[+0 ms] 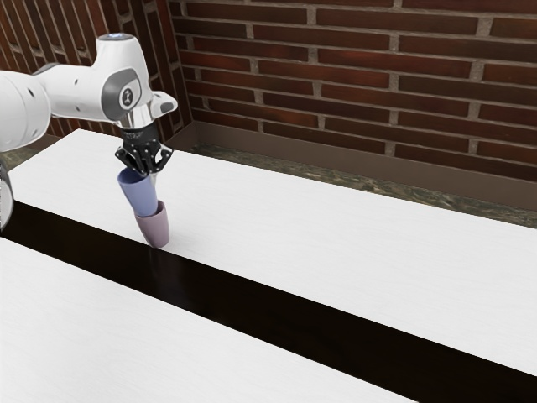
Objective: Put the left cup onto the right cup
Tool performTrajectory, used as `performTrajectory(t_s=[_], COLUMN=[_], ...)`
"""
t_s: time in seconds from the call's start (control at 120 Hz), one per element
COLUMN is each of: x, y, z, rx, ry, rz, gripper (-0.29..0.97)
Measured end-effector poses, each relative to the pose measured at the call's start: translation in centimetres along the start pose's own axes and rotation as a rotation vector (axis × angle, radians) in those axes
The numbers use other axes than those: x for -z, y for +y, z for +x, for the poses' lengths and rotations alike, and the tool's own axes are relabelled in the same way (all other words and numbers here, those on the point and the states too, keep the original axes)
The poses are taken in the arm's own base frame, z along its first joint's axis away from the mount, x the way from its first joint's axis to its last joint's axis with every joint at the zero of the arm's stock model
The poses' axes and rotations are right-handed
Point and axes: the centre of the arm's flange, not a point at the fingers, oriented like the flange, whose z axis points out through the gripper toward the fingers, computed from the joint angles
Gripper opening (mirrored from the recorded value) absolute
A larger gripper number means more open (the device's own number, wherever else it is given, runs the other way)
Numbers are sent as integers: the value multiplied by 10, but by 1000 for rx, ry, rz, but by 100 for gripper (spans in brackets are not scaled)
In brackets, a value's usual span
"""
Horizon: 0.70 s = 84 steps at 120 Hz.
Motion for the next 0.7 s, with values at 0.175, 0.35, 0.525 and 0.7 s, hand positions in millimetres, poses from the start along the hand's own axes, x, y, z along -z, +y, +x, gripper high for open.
performTrajectory(t_s=[0.175,0.35,0.525,0.7], x=[-1,-3,-6,-7], y=[0,-1,-1,-5], z=[4,9,13,16], rx=[-5,-8,-11,-11], ry=[5,9,11,11], rz=[2,3,5,4], gripper=[-10,-10,-10,-10])
